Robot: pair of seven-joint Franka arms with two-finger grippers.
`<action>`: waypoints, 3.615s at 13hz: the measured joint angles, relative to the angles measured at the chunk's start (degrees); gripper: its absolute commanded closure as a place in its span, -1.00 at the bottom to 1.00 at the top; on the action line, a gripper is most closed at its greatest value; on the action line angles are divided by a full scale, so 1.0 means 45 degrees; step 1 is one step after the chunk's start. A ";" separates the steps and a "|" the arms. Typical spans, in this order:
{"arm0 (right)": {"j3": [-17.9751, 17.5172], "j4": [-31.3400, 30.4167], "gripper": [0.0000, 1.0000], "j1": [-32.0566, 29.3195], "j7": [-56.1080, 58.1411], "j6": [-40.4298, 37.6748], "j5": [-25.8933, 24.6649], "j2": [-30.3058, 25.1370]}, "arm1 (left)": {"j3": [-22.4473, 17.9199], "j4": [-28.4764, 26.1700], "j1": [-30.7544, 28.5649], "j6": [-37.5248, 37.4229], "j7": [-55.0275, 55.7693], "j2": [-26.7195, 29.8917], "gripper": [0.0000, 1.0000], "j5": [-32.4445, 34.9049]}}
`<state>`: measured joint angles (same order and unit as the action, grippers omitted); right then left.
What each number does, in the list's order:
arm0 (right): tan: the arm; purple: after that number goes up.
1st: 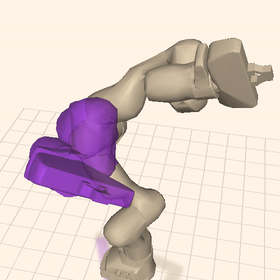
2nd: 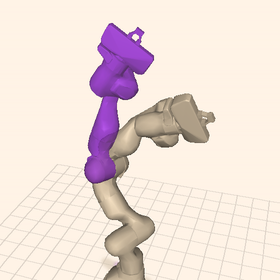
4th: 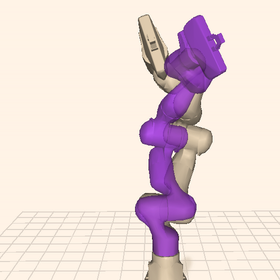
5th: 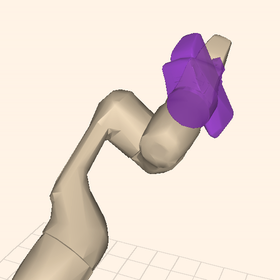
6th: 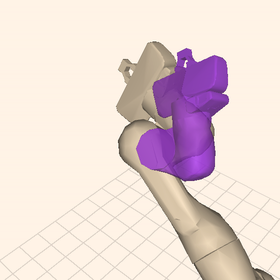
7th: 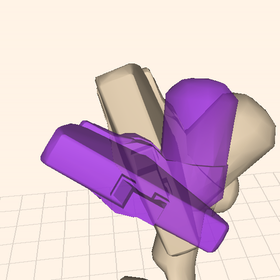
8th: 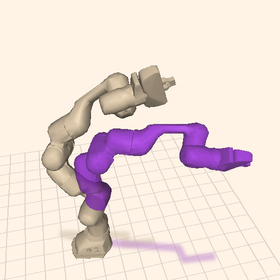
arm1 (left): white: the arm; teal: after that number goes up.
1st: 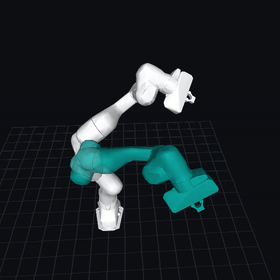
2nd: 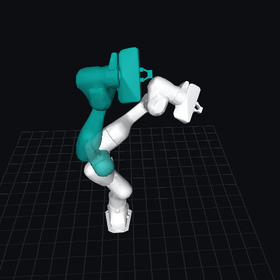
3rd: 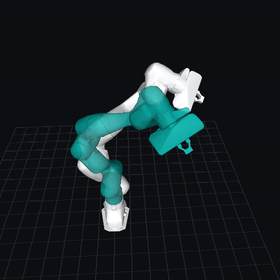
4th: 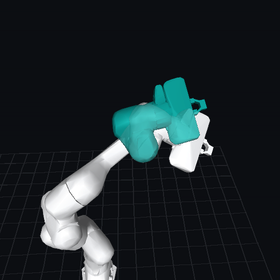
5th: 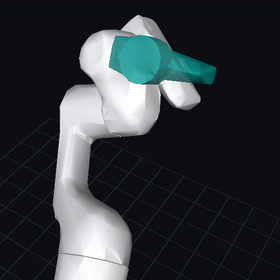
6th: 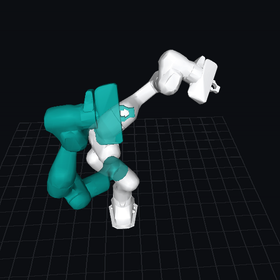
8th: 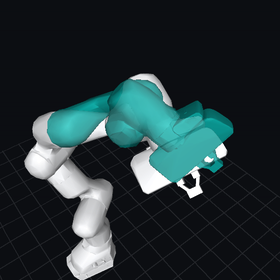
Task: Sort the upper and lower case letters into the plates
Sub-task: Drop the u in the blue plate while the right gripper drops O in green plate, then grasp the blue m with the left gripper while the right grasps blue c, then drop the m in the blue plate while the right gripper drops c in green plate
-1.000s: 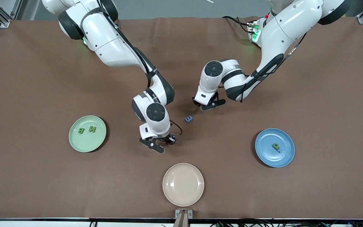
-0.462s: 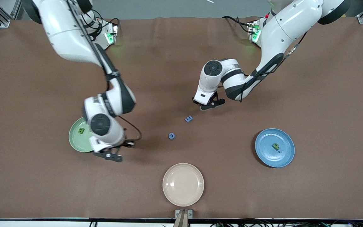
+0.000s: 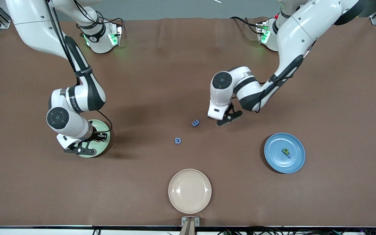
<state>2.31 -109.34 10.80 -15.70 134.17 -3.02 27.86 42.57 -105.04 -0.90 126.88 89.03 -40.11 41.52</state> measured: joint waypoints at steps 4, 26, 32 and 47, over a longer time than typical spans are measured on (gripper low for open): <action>-0.0038 -0.0694 -1.00 -0.0083 0.0160 0.0564 0.0000 -0.0034 | -0.0099 0.1486 -0.1983 -0.0731 -0.3343 0.0055 1.00 0.0000; -0.0410 0.6056 -0.61 0.5866 -0.8648 -0.0167 0.0116 0.4405 | -0.0282 0.2632 -0.1405 -0.0159 -0.0085 -0.0790 -0.79 -0.1924; -0.0405 0.7166 -0.34 0.6054 -0.8647 -0.0168 0.0111 0.5369 | -0.0780 0.2941 0.1277 0.0488 0.2592 -0.1647 -0.50 -0.1971; -0.0219 0.7489 1.00 0.6032 -0.8539 0.0255 0.0069 0.5644 | -0.1225 0.4543 0.3272 0.0541 0.4229 -0.2947 -0.48 -0.2005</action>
<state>1.32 -75.64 37.95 -54.13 135.32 -2.70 53.26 37.06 -84.60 13.83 129.32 108.06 -53.37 32.50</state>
